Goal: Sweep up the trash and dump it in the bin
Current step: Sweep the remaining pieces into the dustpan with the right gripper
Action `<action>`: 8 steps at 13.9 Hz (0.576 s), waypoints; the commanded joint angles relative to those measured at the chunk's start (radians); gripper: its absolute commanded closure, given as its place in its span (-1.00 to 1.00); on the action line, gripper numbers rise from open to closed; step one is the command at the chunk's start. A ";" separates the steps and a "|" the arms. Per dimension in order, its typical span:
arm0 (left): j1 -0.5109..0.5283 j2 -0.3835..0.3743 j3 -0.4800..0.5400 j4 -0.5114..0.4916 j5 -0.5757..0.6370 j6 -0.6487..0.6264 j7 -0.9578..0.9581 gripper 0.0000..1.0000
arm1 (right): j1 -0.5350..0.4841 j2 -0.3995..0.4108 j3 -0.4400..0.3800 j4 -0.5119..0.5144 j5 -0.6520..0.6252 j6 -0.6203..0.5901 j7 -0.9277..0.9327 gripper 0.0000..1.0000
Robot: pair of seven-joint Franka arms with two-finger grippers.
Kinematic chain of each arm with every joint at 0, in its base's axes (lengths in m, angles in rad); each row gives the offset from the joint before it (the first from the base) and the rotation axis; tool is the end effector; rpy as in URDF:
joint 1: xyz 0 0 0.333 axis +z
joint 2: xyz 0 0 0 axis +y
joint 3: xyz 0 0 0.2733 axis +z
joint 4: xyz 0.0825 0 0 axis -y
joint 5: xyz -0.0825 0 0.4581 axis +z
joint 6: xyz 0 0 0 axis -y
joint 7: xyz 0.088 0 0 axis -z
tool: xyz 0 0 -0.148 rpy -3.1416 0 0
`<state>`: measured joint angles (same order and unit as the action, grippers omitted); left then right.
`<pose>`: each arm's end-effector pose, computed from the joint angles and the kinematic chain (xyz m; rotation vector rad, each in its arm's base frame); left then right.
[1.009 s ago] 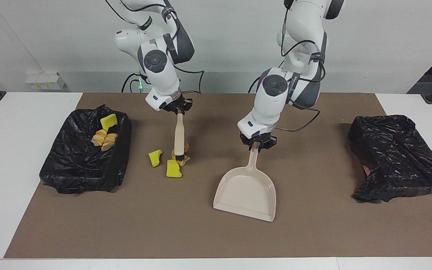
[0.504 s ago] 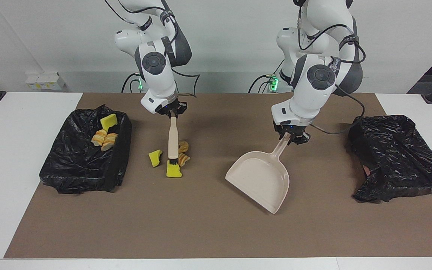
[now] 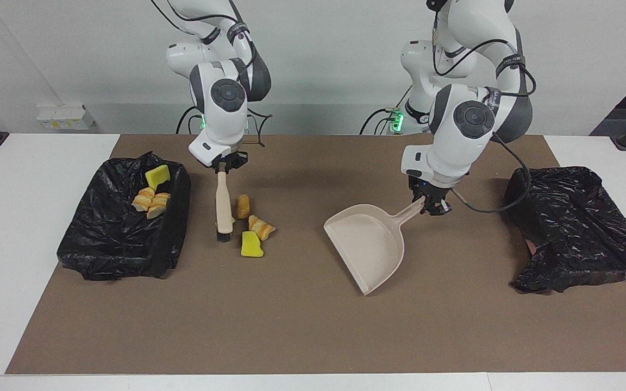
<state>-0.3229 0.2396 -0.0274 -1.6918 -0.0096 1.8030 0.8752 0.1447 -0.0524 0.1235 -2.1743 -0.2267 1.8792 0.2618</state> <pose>0.6301 -0.2309 0.3365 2.5287 -1.7717 -0.1853 0.5401 0.1213 0.2783 2.8578 0.1445 -0.2570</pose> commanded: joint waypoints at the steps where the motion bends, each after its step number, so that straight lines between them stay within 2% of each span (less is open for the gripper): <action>1: -0.019 -0.038 -0.002 -0.057 0.019 0.021 0.164 1.00 | -0.045 0.071 0.016 0.010 -0.060 0.070 -0.030 1.00; 2: -0.022 -0.049 -0.009 -0.084 0.019 0.059 0.241 1.00 | -0.045 0.084 0.018 0.007 -0.060 0.074 -0.030 1.00; 4: -0.073 -0.103 -0.008 -0.185 0.019 0.145 0.240 1.00 | -0.028 0.100 0.019 -0.001 -0.042 0.078 -0.022 1.00; 6: -0.105 -0.169 -0.006 -0.328 0.020 0.309 0.238 1.00 | 0.030 0.137 0.022 0.005 0.056 0.104 -0.021 1.00; 8: -0.108 -0.186 -0.006 -0.364 0.023 0.331 0.237 1.00 | 0.048 0.193 0.030 0.027 0.163 0.150 -0.027 1.00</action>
<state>-0.4196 0.1376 -0.0482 -1.9479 -0.0025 2.0741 1.0943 0.1802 0.0902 0.1404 -2.1742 -0.1445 1.9928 0.2454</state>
